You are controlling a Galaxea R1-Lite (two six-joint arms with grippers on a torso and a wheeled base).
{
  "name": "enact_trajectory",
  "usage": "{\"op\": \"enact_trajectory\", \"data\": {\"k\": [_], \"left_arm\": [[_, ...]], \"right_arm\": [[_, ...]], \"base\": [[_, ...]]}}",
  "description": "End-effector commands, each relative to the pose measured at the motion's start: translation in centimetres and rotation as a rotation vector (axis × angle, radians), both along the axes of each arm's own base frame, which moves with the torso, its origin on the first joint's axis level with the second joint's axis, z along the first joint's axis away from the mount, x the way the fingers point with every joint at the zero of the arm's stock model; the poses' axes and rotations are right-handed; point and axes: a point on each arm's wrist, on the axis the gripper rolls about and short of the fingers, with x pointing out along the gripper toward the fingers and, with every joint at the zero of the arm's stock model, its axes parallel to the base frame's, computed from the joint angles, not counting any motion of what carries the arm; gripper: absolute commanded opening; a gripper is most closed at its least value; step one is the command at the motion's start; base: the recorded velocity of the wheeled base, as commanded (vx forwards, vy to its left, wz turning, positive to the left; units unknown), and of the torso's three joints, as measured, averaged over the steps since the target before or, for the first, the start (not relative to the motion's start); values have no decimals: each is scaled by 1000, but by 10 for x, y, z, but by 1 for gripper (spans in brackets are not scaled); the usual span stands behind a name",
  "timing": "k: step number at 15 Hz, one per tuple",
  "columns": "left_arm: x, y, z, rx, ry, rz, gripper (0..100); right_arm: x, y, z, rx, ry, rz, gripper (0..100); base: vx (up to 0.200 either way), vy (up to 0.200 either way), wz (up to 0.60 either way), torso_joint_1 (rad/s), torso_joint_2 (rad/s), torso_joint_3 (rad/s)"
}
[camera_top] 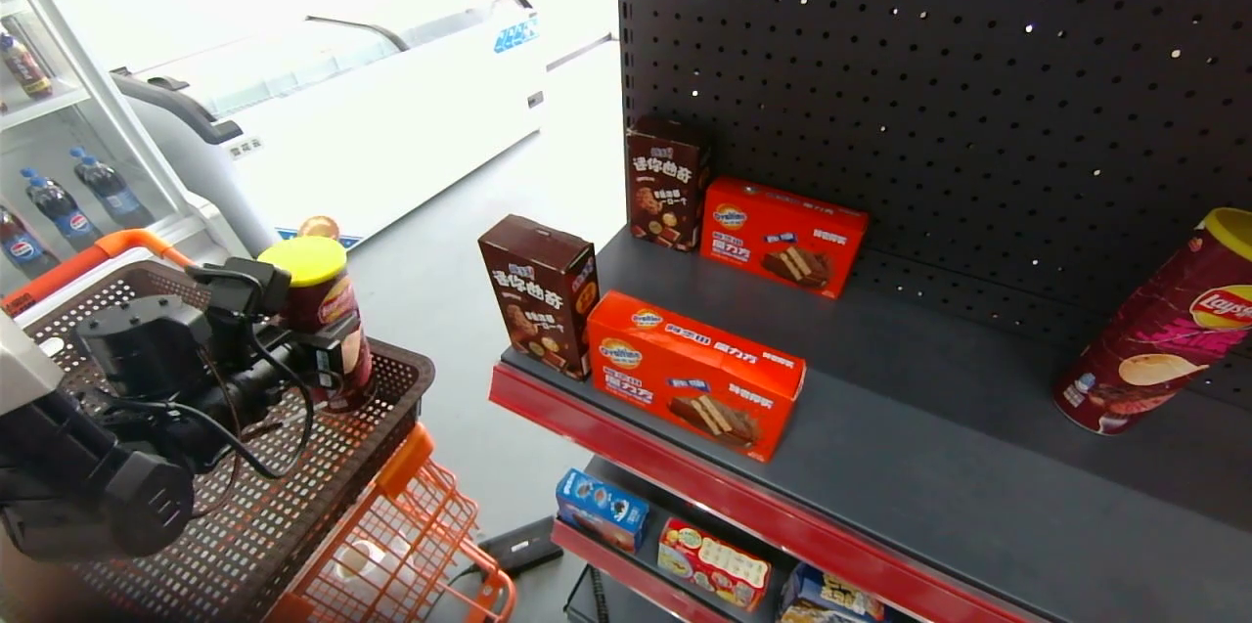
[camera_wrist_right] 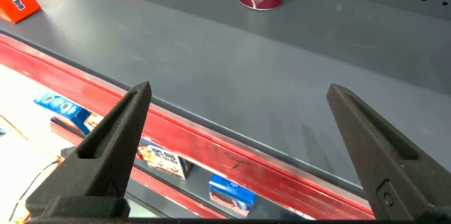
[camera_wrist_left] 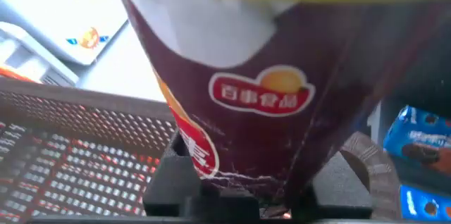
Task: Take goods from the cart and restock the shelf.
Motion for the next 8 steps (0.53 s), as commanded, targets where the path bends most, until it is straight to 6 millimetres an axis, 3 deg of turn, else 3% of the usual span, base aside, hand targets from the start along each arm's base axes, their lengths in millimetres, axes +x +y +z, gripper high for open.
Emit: {"op": "enact_trajectory", "data": {"k": [1,3,5,6,8], "left_arm": [[-16,-4,40,18,-110,3,0],[-34,-12,66,27,-183,-14,0],[-51,-20,79,27,-193,-33,0],[-77,-30,92,14,-175,-64,0],[-97,-47,106,-7,-208,-112,0]], "right_arm": [[0,0,0,0,0,-1,100],[0,0,0,0,0,-1,100],[0,0,0,0,0,-1,100],[0,0,0,0,0,-1,100],[0,0,0,0,0,-1,100]], "base": [[0,0,0,0,0,0],[0,0,0,0,0,0],[0,0,0,0,0,0],[0,0,0,0,0,0],[0,0,0,0,0,0]]}}
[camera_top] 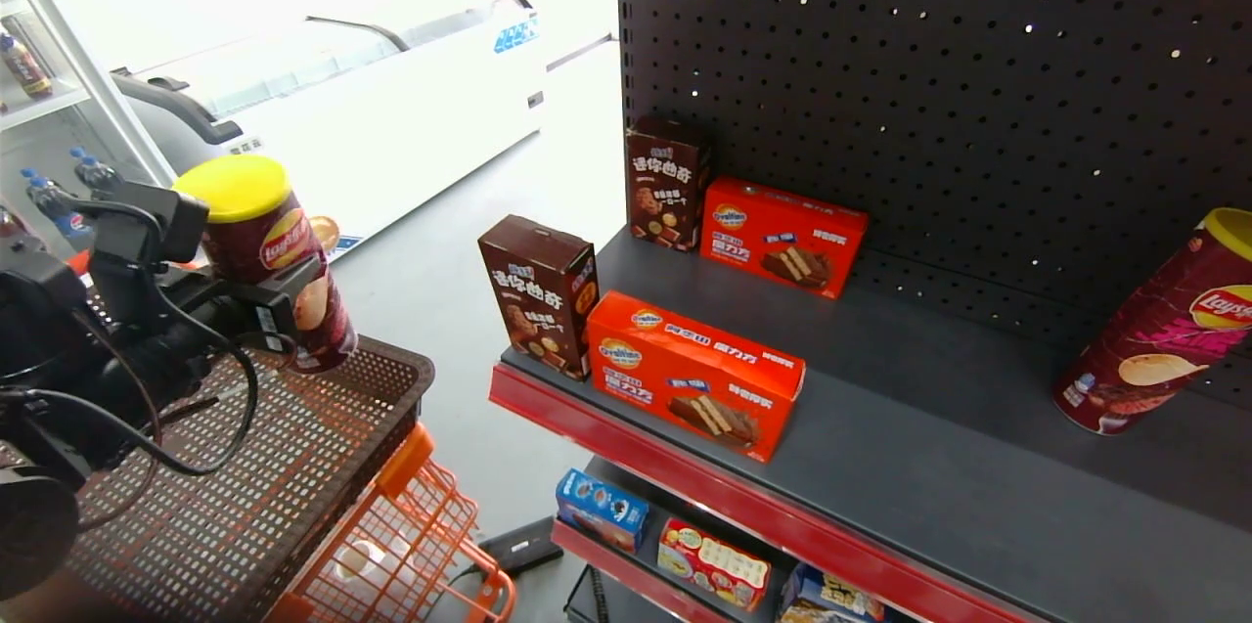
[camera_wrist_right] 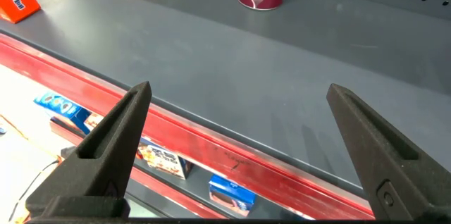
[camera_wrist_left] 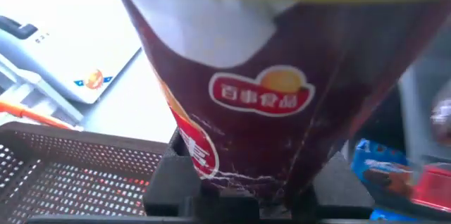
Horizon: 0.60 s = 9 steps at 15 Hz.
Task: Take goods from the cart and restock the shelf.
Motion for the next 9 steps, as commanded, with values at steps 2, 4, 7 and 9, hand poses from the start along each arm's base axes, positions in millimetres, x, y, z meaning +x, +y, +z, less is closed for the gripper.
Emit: {"op": "enact_trajectory", "data": {"k": [2,4,7,9], "left_arm": [[-62,-30,42,-17,-99,-97,0],[-93,-41,49,-25,-23,-139,0],[-131,-59,53,-45,29,-288,0],[-140,-65,48,-48,44,-343,0]], "right_arm": [[0,0,0,0,0,-1,100],[0,0,0,0,0,-1,100],[0,0,0,0,0,1,100],[0,0,0,0,0,1,100]], "base": [[0,0,0,0,0,0],[0,0,0,0,0,0],[0,0,0,0,0,0],[0,0,0,0,0,0]]}}
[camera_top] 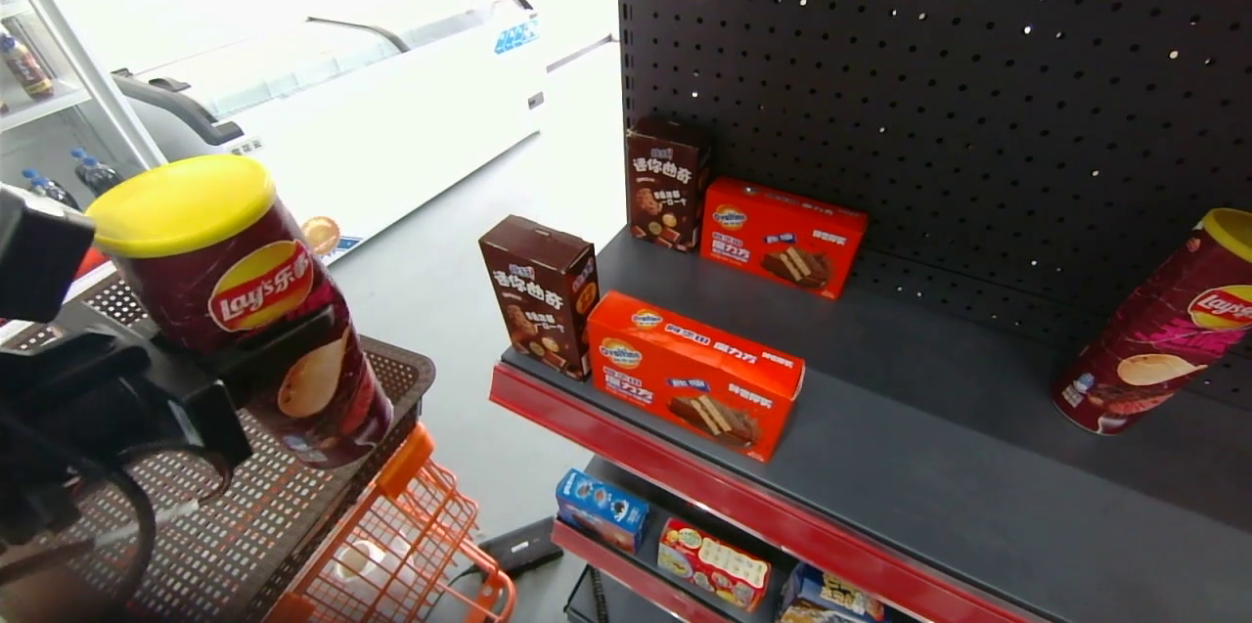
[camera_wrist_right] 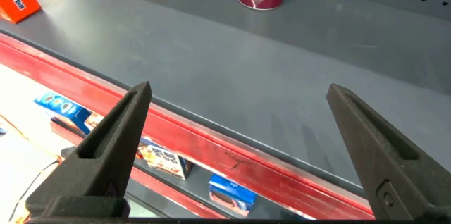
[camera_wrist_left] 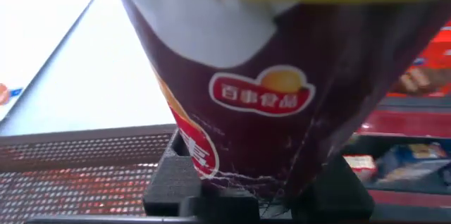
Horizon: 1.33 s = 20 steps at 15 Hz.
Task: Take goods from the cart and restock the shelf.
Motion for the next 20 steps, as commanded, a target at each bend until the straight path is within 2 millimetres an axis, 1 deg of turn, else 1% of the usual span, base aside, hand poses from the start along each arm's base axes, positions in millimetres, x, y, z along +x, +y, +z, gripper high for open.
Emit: {"op": "enact_trajectory", "data": {"k": [1,2,4,7,8,11,12,14,17,20], "left_arm": [[-29,-9,4,-19,-53,-112,0],[-31,-11,2,-18,-49,-134,0],[-39,-26,-2,-27,-27,-260,0],[-37,-40,-12,-10,36,-343,0],[-36,-50,-14,-2,55,-395,0],[-33,-77,-4,-23,71,-514,0],[-32,-87,1,-58,89,-550,0],[-26,-96,6,-77,100,-573,0],[-25,-98,0,-68,132,-635,0],[-22,-102,-5,-56,161,-648,0]], "right_arm": [[0,0,0,0,0,1,100],[0,0,0,0,0,-1,100],[0,0,0,0,0,-1,100],[0,0,0,0,0,1,100],[0,0,0,0,0,1,100],[0,0,0,0,0,1,100],[0,0,0,0,0,-1,100],[0,0,0,0,0,1,100],[0,0,0,0,0,1,100],[0,0,0,-5,0,7,100]], "base": [[0,0,0,0,0,0],[0,0,0,0,0,0],[0,0,0,0,0,0],[0,0,0,0,0,0],[0,0,0,0,0,0],[0,0,0,0,0,0],[0,0,0,0,0,0],[0,0,0,0,0,0],[0,0,0,0,0,0],[0,0,0,0,0,0]]}}
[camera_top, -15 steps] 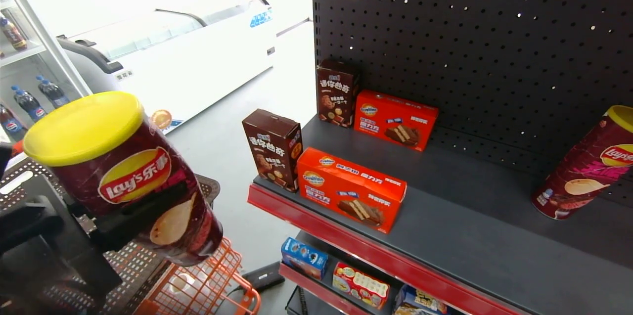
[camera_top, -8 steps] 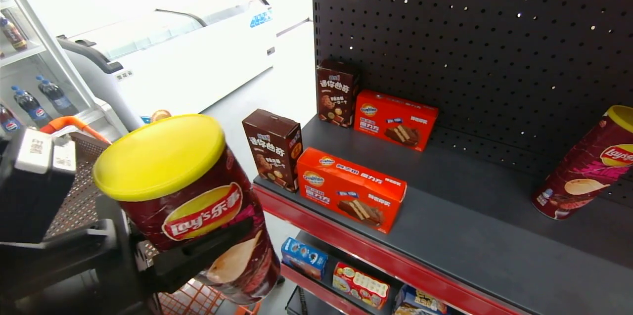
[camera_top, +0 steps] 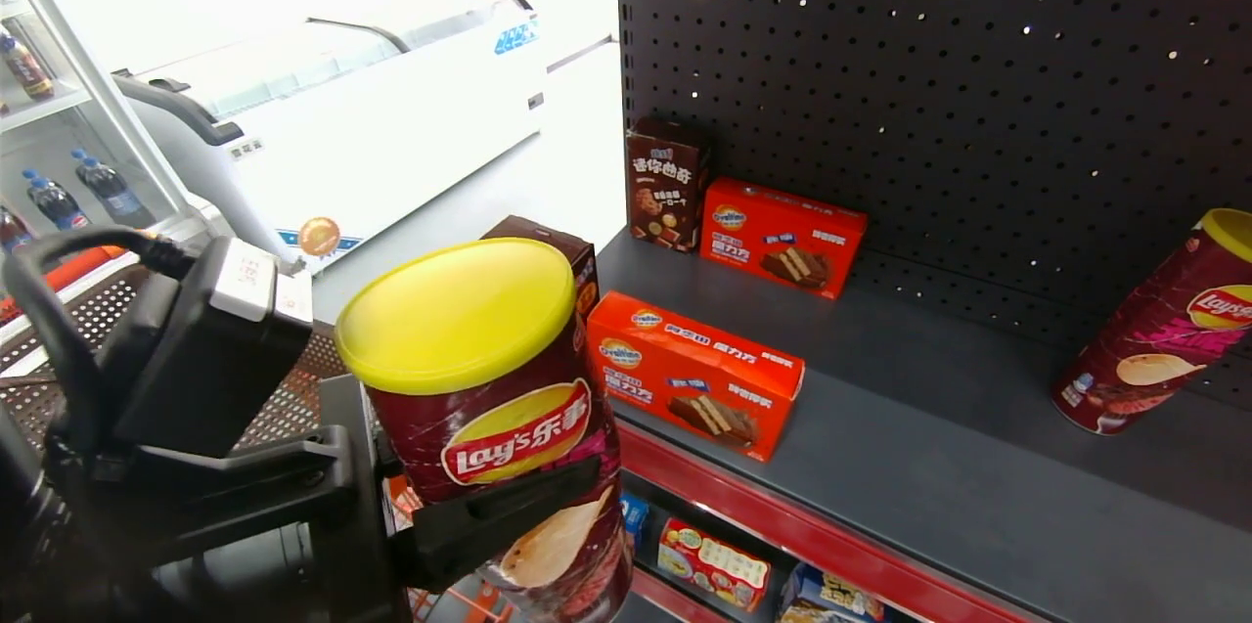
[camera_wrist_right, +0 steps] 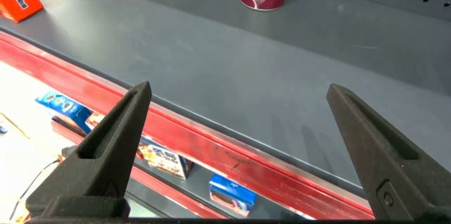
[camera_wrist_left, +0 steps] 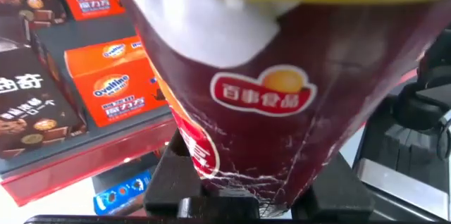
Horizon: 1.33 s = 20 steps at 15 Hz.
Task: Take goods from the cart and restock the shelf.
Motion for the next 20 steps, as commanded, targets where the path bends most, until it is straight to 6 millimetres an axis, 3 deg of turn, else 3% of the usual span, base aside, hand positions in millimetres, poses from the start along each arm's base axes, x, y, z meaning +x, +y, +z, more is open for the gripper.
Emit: {"op": "enact_trajectory", "data": {"k": [1,9,20], "left_arm": [[5,-6,-3,12,12,-5,0],[7,-33,6,4,3,-88,0],[7,-34,8,-2,-2,-88,0]], "right_arm": [[0,0,0,0,1,-1,100],[0,0,0,0,1,-1,100],[0,0,0,1,1,1,100]], "base": [[0,0,0,0,0,0],[0,0,0,0,0,0],[0,0,-545,4,1,2]]}}
